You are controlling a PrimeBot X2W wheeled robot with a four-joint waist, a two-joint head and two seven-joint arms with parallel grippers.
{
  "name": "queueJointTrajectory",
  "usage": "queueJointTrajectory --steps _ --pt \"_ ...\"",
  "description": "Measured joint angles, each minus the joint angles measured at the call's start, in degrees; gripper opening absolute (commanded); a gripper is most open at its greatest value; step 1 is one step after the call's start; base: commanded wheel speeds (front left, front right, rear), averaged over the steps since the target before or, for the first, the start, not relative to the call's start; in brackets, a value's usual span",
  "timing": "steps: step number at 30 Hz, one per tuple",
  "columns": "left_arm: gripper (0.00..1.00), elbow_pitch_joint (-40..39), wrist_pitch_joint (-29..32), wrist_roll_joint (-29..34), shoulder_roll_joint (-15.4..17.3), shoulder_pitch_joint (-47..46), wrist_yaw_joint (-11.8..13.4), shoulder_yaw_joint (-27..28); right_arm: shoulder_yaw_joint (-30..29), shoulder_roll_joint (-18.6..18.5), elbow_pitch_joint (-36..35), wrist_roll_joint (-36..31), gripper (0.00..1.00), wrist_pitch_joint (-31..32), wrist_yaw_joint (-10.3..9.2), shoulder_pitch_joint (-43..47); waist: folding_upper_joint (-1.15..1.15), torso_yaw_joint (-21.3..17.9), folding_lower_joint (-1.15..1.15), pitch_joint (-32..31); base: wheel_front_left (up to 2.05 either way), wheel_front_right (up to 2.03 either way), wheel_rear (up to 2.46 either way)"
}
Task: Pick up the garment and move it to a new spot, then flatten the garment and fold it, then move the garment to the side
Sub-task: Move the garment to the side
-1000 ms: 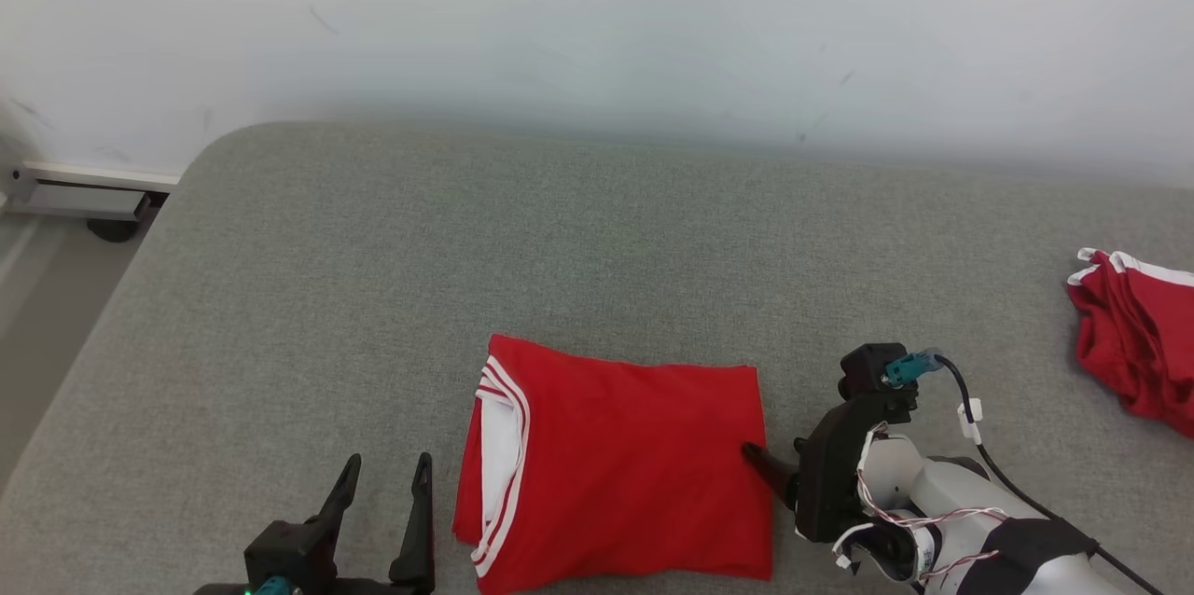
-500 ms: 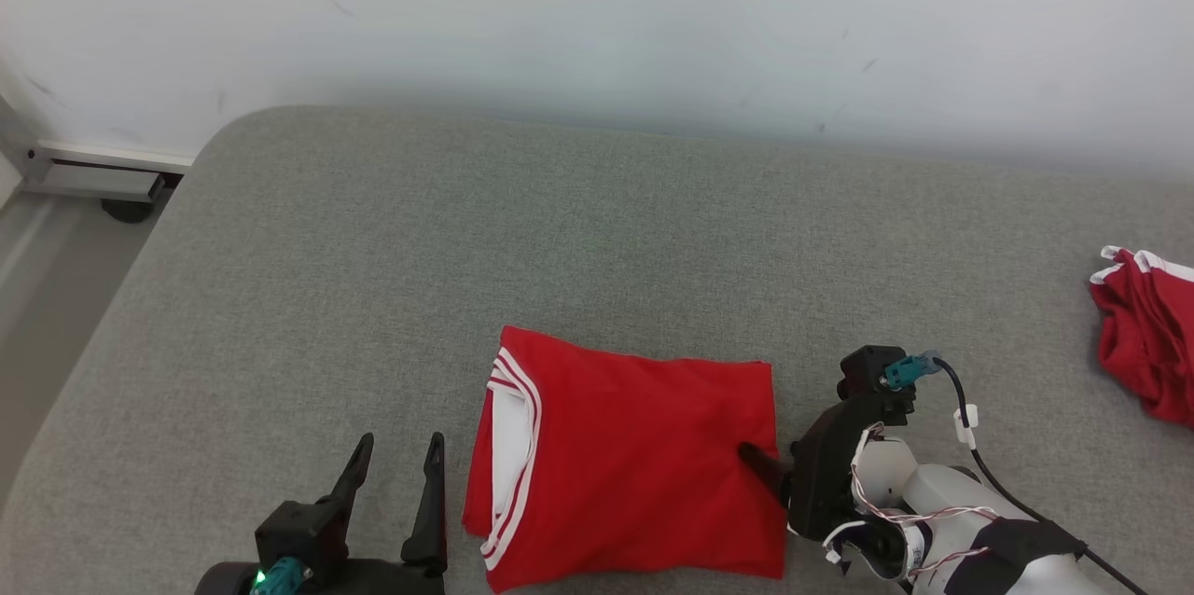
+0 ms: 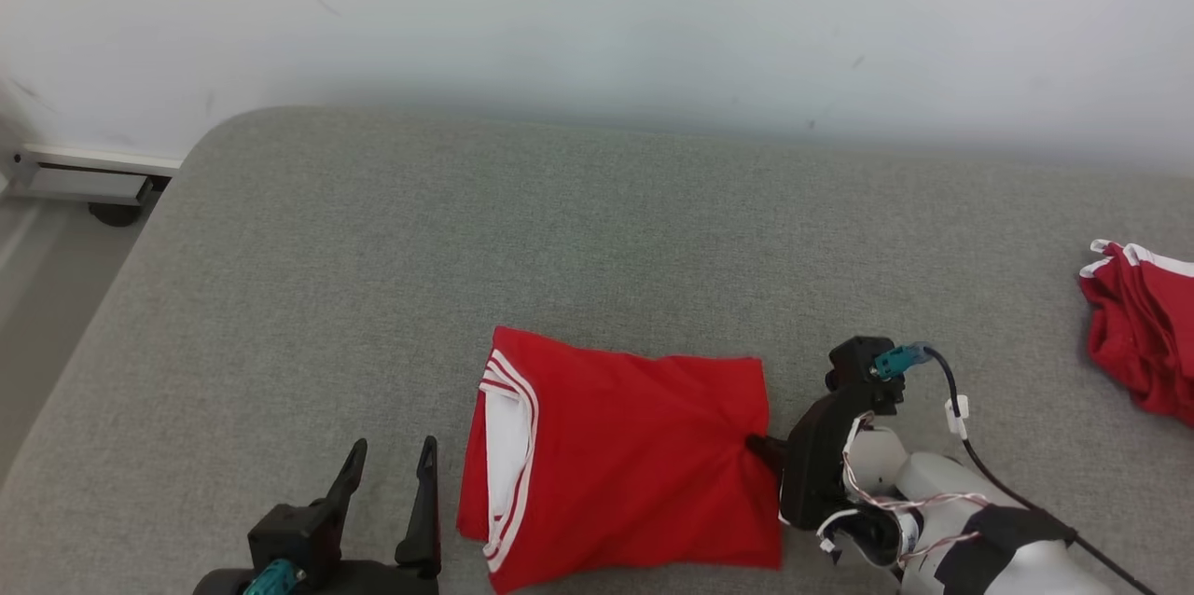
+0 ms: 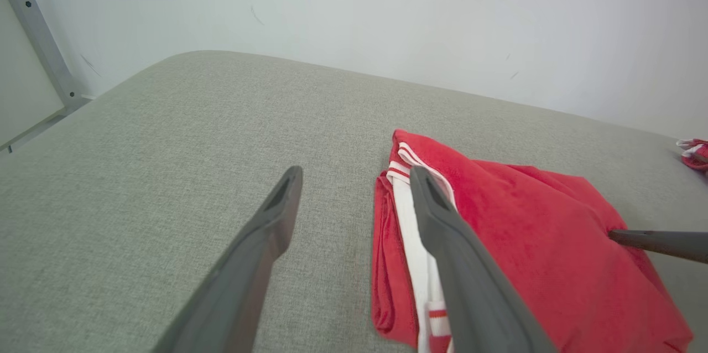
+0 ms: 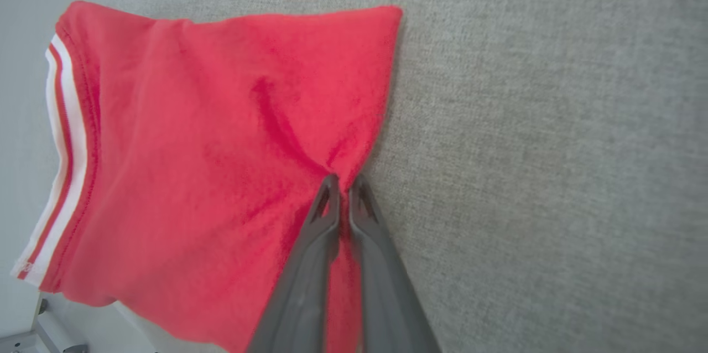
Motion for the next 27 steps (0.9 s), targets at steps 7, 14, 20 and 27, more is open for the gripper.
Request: queueJointTrajectory --steps 7,14,20,27 --pt "1.0 0.21 -0.47 -1.13 0.09 0.02 0.0 0.62 -0.9 -2.33 1.37 0.0 0.0 -0.08 1.16 -3.93 0.0 -1.26 0.0 -0.22 0.0 0.0 0.0" --pt "1.0 0.24 -0.75 -1.22 0.43 0.09 0.0 1.18 -1.07 -6.16 2.94 -0.97 0.0 -0.04 2.07 -8.0 0.0 -3.02 0.0 -0.5 0.0 0.0 0.0" --pt "1.0 -0.03 -0.82 -1.21 0.45 0.15 -0.01 0.78 -1.41 -9.29 4.33 -1.96 0.0 0.45 2.5 -12.12 0.0 -4.5 0.0 -0.13 0.0 0.0 0.0" --pt "1.0 -1.07 -0.82 -1.22 0.86 0.14 -0.02 0.93 -1.51 -13.32 5.67 -3.08 0.0 1.3 3.0 -16.14 0.0 -5.65 0.0 1.55 0.0 0.0 0.0"
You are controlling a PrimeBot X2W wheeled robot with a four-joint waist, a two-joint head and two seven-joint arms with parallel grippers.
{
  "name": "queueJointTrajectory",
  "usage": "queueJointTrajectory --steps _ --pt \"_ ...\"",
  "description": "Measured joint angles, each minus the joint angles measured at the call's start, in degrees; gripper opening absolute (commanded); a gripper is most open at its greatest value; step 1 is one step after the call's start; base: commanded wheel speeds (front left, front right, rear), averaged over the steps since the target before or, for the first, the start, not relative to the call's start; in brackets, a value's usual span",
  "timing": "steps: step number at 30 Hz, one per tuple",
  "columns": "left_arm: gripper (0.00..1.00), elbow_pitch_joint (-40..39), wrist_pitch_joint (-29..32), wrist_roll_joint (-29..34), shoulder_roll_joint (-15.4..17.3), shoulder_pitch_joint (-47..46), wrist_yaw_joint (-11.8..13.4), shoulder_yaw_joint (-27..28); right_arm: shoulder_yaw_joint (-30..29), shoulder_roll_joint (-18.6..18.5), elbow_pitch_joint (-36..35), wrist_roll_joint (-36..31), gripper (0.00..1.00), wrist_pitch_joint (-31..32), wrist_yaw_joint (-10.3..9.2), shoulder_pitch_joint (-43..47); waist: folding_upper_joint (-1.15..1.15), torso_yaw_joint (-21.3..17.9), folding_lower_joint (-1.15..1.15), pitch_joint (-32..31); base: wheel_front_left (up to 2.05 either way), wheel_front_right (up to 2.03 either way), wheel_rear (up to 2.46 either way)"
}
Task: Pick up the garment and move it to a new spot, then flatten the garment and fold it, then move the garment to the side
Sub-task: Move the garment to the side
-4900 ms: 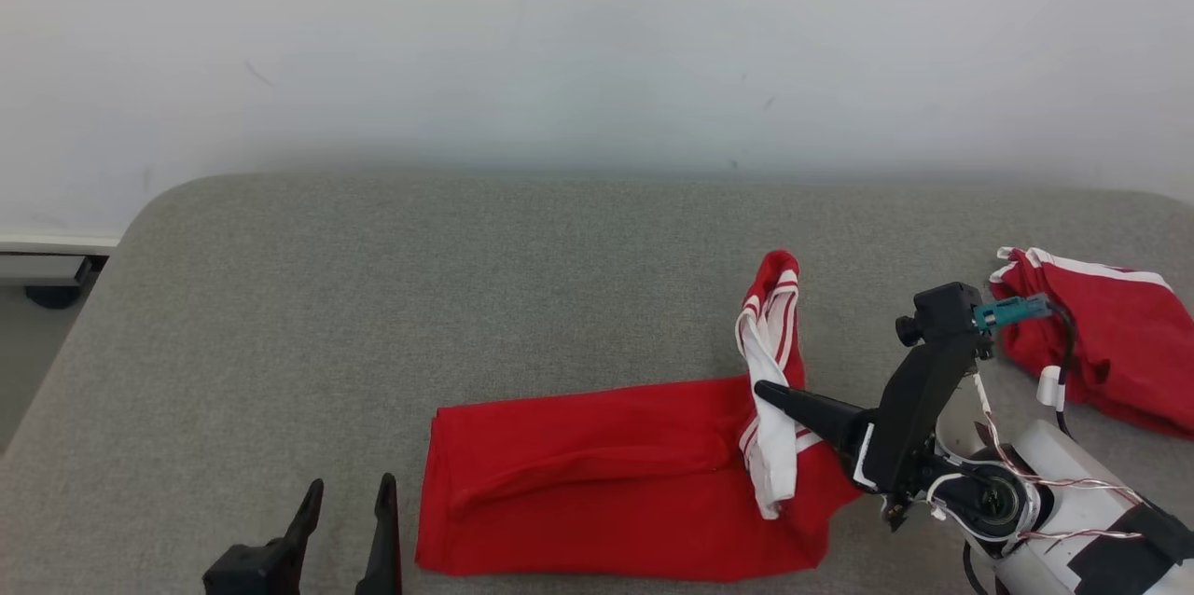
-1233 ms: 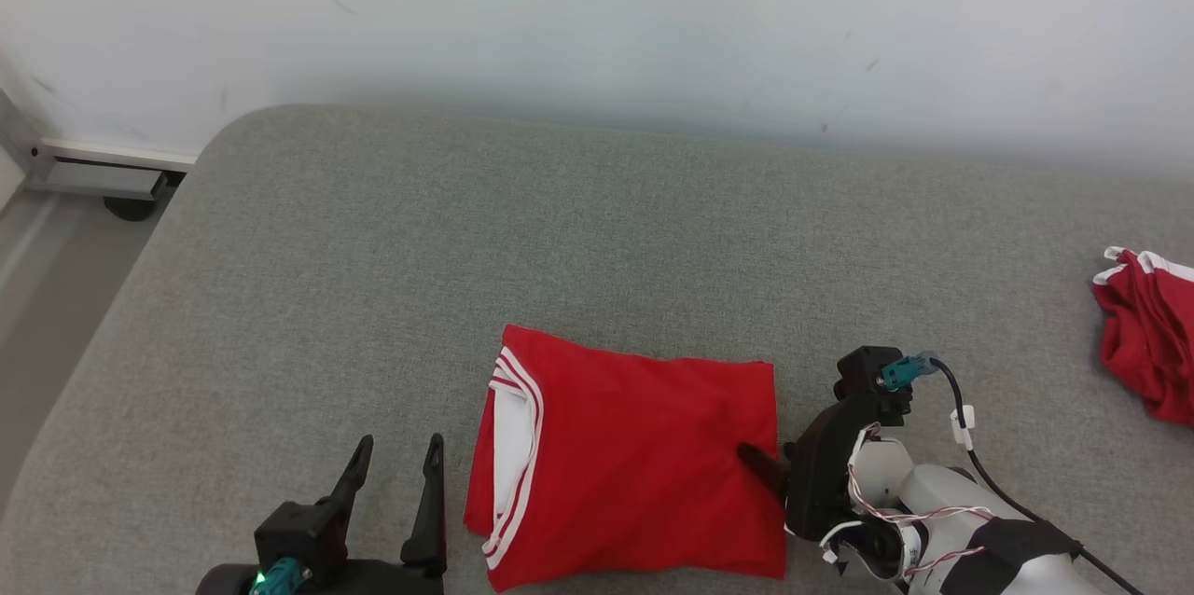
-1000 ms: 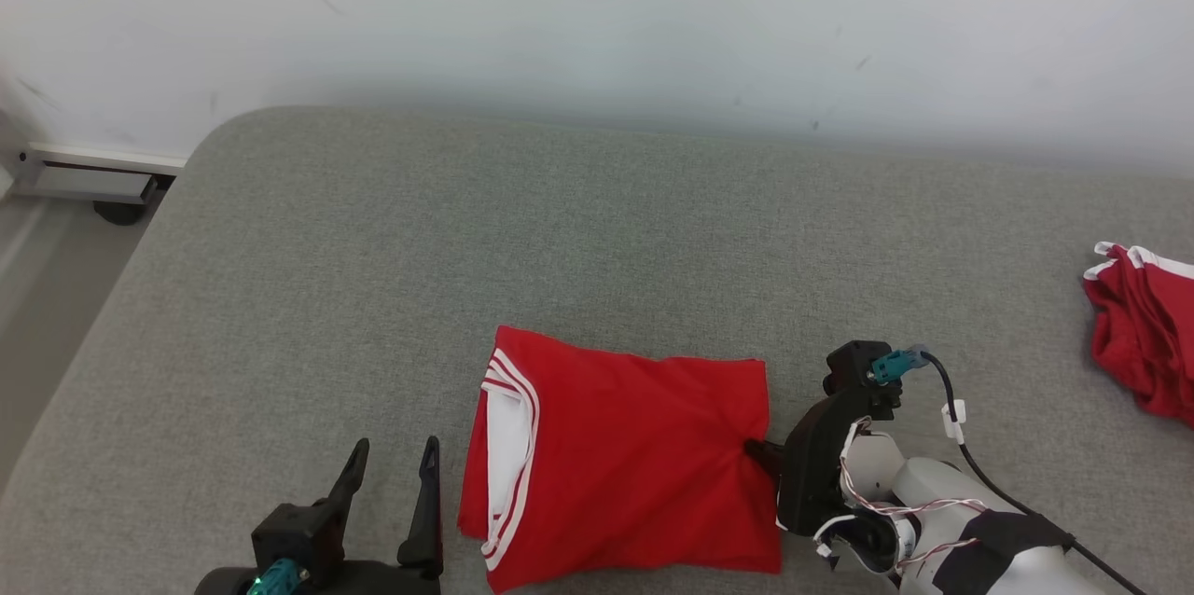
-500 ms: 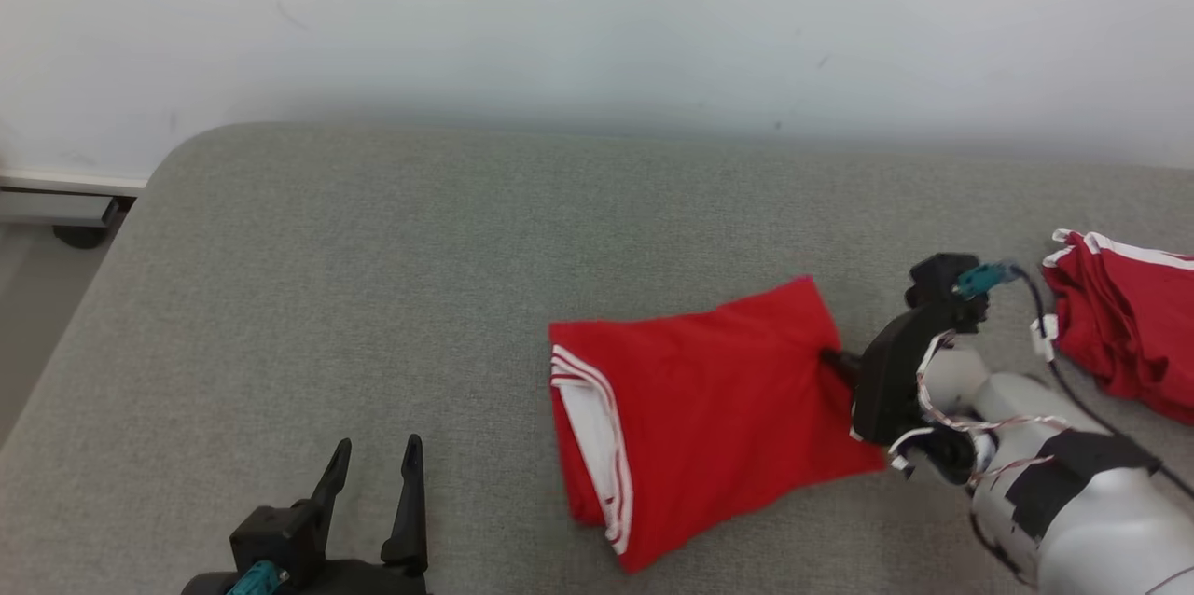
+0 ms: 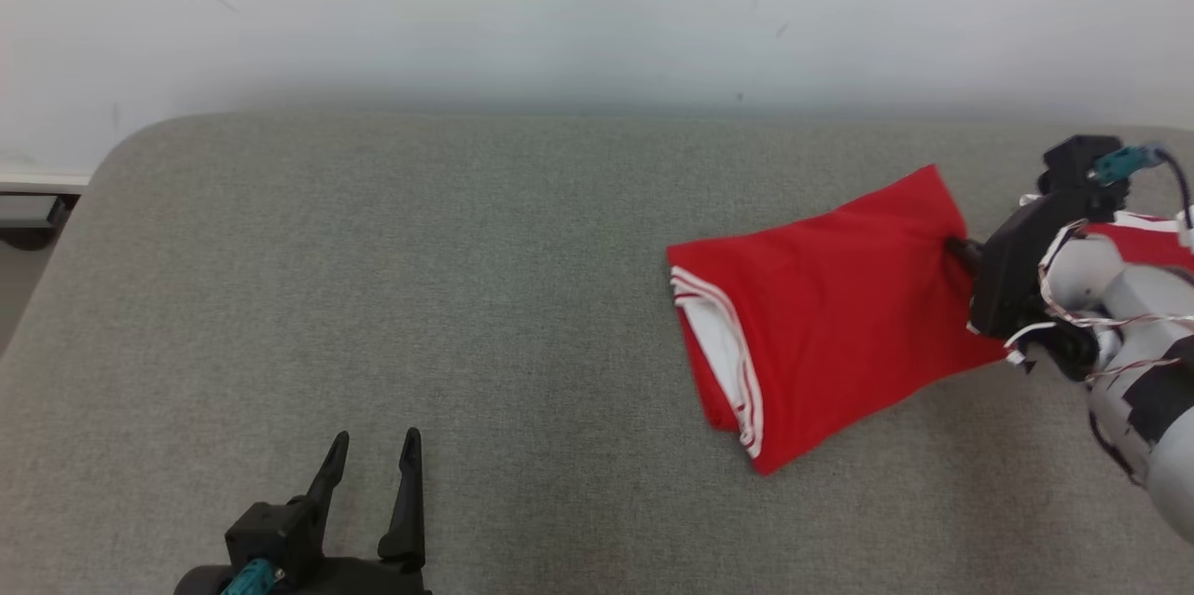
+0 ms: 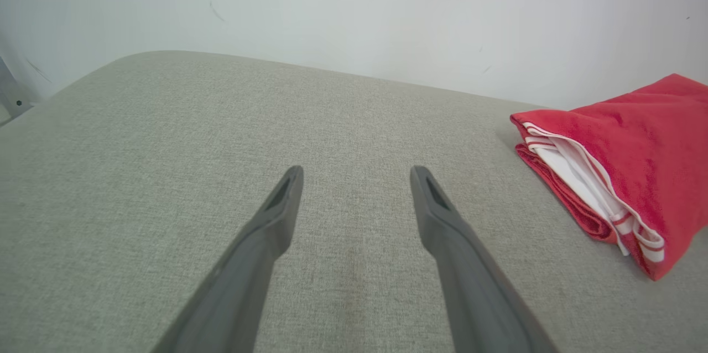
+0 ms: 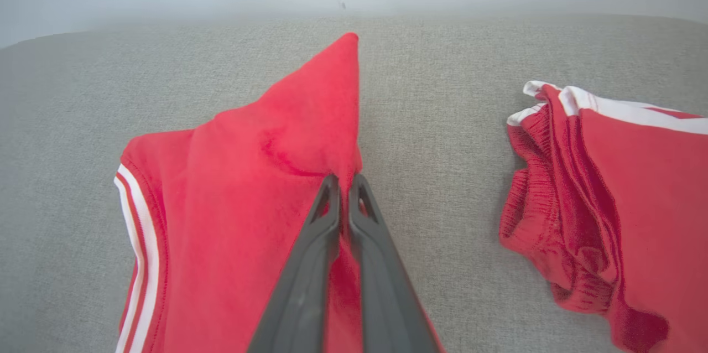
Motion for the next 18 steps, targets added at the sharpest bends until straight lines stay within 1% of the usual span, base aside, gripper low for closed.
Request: queueJointTrajectory --steps 5,8,14,18 --pt "1.0 -0.26 0.01 0.0 0.58 -0.04 0.0 0.26 -0.13 -2.05 0.86 -0.43 0.0 0.18 0.33 -2.38 0.0 -1.12 0.0 1.27 0.0 0.0 0.0" --pt "1.0 -0.35 0.01 0.0 0.59 -0.14 0.0 0.25 -0.18 -3.0 0.97 -1.12 0.0 0.19 0.53 -3.64 0.0 -1.86 0.0 1.95 0.0 0.0 0.0" --pt "1.0 -0.52 0.03 0.01 0.65 -0.34 -0.04 0.18 -0.15 -6.02 1.83 -2.03 0.0 0.24 1.0 -6.06 0.0 -3.26 0.0 2.97 0.0 0.0 0.0" --pt "1.0 -0.85 0.16 0.01 0.7 -0.47 -0.08 0.13 -0.22 -7.38 2.27 -2.42 0.0 0.67 1.01 -8.34 0.0 -3.99 0.0 3.77 0.0 0.0 0.0"
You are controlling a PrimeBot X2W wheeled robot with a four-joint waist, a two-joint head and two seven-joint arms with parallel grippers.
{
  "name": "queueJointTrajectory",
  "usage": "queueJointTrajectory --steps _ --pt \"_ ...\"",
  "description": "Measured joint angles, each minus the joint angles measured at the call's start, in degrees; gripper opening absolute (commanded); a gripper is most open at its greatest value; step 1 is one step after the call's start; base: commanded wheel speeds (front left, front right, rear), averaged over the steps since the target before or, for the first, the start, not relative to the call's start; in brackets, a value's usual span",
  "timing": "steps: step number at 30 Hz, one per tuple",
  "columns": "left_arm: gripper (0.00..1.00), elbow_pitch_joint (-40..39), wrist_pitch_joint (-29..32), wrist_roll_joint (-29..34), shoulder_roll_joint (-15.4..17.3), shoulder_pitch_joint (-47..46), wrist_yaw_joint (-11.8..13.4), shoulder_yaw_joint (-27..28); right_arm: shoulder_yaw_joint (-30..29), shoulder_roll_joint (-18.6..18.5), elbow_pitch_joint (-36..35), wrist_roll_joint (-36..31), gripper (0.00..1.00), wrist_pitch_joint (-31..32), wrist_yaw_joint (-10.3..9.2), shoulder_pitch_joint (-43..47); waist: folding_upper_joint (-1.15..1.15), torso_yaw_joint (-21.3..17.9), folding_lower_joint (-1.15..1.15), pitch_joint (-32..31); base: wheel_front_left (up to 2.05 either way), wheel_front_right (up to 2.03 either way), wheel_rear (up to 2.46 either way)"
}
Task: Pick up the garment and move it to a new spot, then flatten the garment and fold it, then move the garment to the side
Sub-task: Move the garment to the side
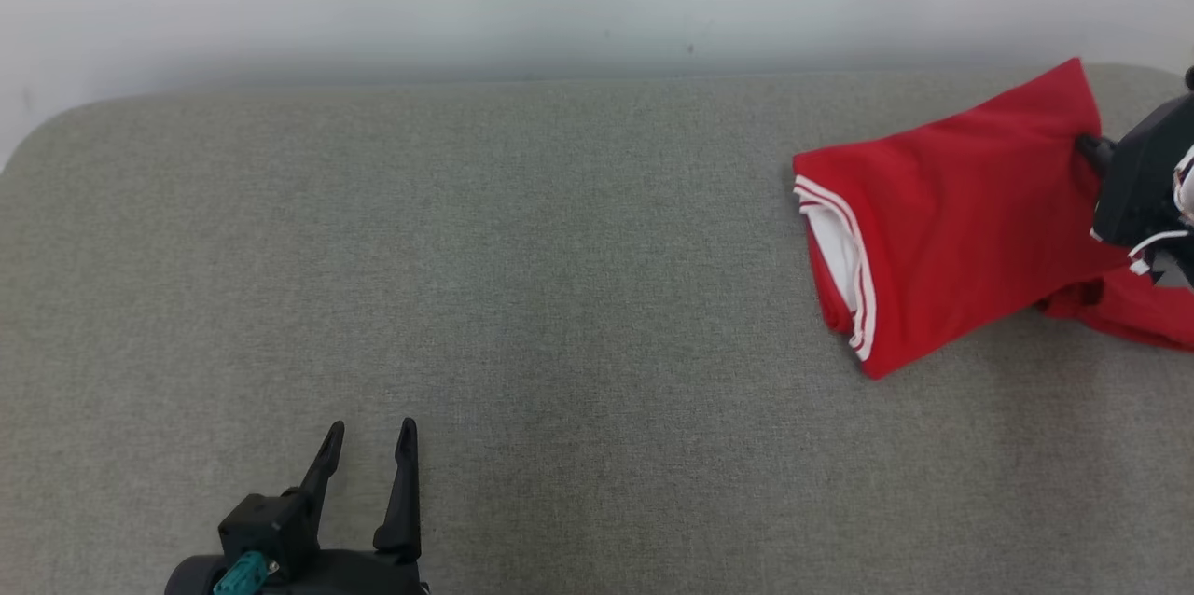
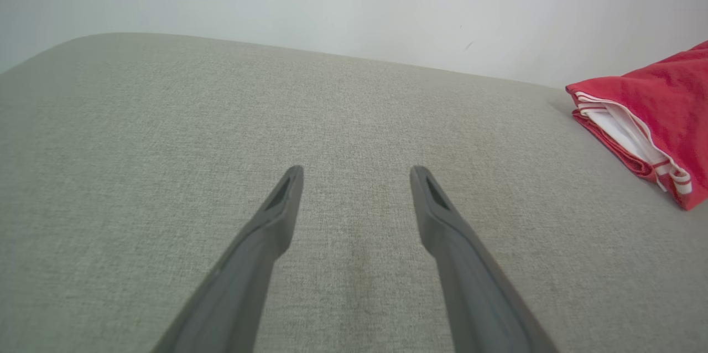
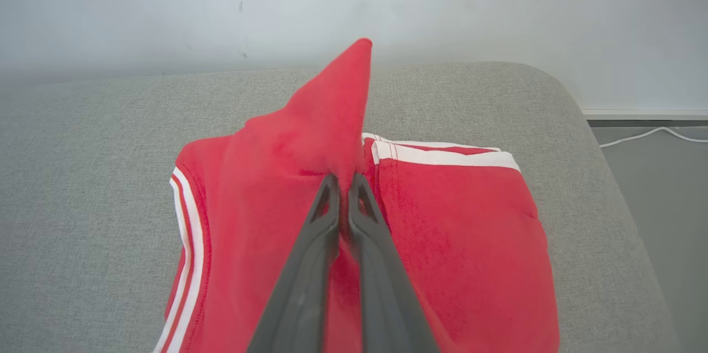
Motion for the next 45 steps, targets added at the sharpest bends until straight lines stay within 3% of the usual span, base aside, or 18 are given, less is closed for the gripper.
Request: queueJointTrajectory --steps 23,45 --pt "1.0 -1.2 0.78 0.09 0.13 -3.78 -0.92 -0.94 -0.19 -4.9 0.38 -2.37 0.0 1.44 0.48 -8.82 0.0 -2.59 0.0 5.02 0.0 0.0 0.0" --pt "1.0 -0.85 0.79 0.08 0.09 -4.68 -0.97 -1.08 2.94 -6.49 0.56 -6.34 0.0 4.15 0.45 -12.84 0.0 -2.83 0.0 6.54 0.0 0.0 0.0"
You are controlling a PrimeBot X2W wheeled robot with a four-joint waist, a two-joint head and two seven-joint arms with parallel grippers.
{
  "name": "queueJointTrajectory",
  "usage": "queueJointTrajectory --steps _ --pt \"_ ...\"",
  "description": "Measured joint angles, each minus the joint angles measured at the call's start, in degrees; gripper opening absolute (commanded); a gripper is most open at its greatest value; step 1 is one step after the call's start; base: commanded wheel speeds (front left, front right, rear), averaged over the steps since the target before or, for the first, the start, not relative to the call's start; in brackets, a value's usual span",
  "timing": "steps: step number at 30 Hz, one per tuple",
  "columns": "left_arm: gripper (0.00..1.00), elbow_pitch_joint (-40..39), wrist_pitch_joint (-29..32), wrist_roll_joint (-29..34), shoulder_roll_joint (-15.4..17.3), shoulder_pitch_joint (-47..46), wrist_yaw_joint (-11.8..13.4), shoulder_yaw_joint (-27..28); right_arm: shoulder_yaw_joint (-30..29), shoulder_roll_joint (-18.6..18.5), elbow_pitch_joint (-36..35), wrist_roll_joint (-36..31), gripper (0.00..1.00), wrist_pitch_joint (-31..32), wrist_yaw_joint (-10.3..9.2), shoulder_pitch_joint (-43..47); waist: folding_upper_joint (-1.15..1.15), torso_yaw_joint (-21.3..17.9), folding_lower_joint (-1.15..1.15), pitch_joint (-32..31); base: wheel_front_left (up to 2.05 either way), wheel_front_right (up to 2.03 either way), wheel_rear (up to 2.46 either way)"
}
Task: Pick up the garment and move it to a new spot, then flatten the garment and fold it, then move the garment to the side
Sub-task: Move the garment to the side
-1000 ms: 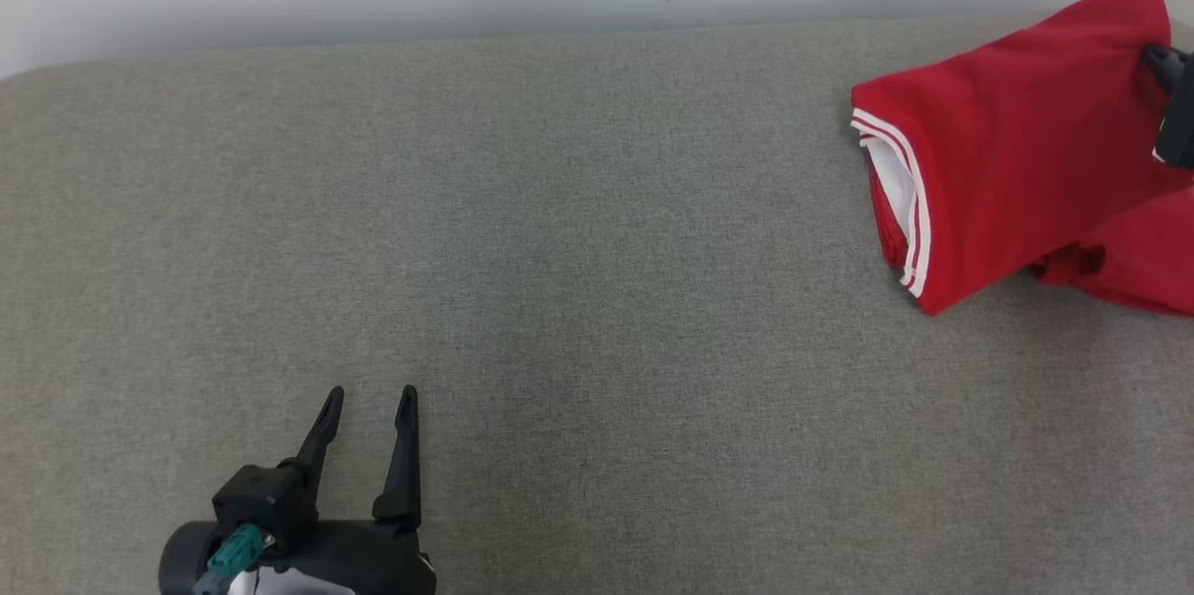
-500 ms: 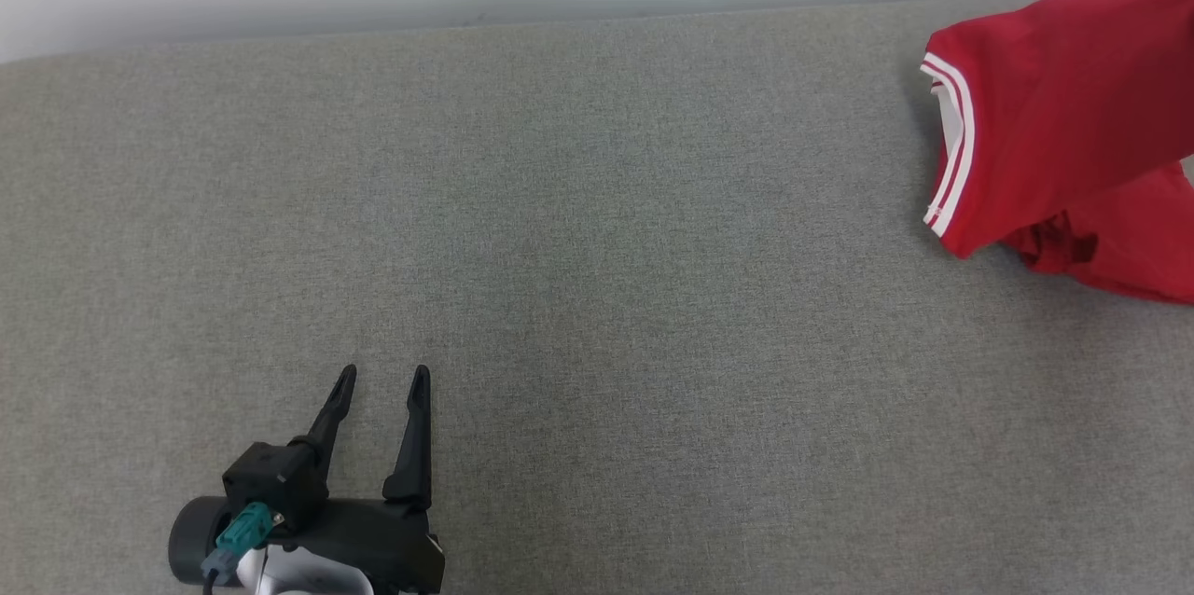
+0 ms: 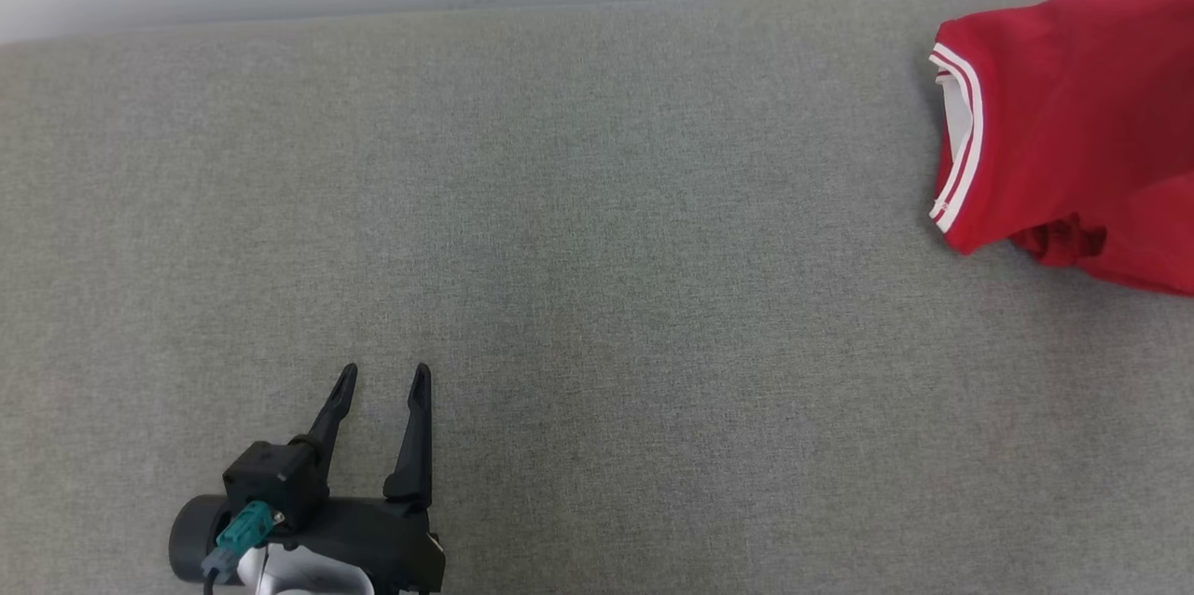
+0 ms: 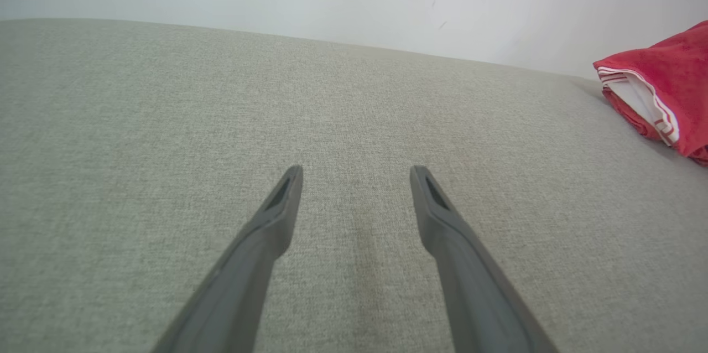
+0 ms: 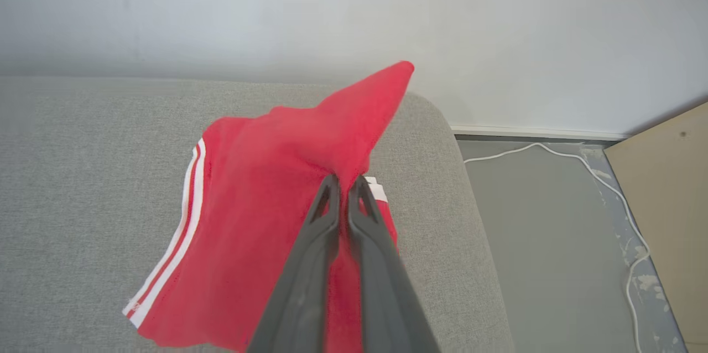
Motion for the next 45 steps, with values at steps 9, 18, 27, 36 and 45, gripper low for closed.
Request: queueJointTrajectory --steps 9,18,27,36,45 --pt "1.0 -0.02 -0.01 0.0 -0.15 -1.41 -0.03 -0.31 3.02 -1.35 2.01 -4.13 0.0 0.38 -1.04 -0.97 0.0 0.61 0.0 1.85 0.0 0.0 0.0" --pt "1.0 0.29 -0.01 0.0 -0.36 -2.4 -0.46 -0.78 6.66 -2.36 3.47 -9.24 0.0 -0.24 -1.97 -3.36 -0.01 1.91 0.0 3.06 0.0 0.0 0.0" --pt "1.0 0.96 -0.31 -0.07 -0.34 -2.52 -0.46 -0.49 7.98 -2.34 5.73 -10.99 1.0 -0.31 -2.58 -4.58 -0.01 2.8 0.0 3.46 0.0 0.0 0.0" --pt "1.0 1.77 -0.6 -0.16 -0.37 -2.63 -0.46 -0.32 8.88 -1.98 7.34 -12.17 1.0 -0.63 -3.0 -4.91 -0.01 2.44 0.0 2.78 0.0 0.0 0.0" --pt "1.0 3.85 -1.11 -0.6 -0.85 -3.39 -0.53 -0.54 4.28 1.19 6.2 -6.98 1.0 -7.42 -1.11 -4.27 0.0 2.26 0.0 0.38 0.0 0.0 0.0"
